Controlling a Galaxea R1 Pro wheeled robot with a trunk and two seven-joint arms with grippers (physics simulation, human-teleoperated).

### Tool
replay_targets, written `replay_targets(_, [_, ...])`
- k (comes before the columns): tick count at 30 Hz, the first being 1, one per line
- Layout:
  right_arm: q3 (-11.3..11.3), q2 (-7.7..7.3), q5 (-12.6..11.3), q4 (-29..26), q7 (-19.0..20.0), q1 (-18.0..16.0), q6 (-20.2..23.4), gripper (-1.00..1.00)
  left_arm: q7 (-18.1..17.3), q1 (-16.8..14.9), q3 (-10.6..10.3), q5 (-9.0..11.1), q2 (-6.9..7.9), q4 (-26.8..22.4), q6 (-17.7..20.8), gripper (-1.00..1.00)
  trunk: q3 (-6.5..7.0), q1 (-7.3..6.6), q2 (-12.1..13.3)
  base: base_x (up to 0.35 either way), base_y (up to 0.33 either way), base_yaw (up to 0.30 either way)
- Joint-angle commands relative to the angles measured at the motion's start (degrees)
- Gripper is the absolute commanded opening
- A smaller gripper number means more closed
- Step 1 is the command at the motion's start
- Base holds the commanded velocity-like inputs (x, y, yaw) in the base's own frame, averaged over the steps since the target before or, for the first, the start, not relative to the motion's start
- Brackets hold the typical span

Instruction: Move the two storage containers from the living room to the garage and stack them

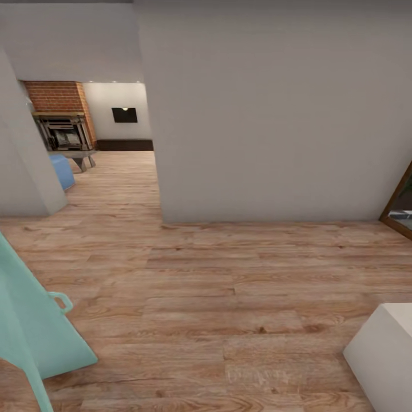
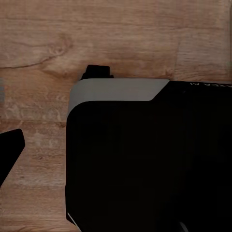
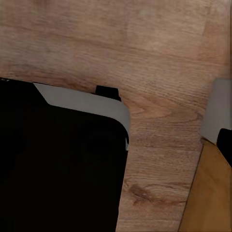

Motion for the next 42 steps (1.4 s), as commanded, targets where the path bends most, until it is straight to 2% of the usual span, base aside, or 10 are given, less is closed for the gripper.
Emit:
replay_targets(1, [0.48, 0.03, -0.53, 0.09, -0.11, -0.04, -0.23, 1.00, 0.16, -0.03, -0.02, 0.42, -0.02, -0.02, 0.19, 1.00, -0.06, 0.03, -0.03, 0.246, 0.000, 0.000])
replay_targets(42, [0.48, 0.03, -0.53, 0.11, -0.10, -0.04, -0.23, 1.00, 0.16, -0.03, -0.02, 0.39, -0.02, -0.02, 0.19, 1.00, -0.06, 0.03, -0.03, 0.245, 0.000, 0.000])
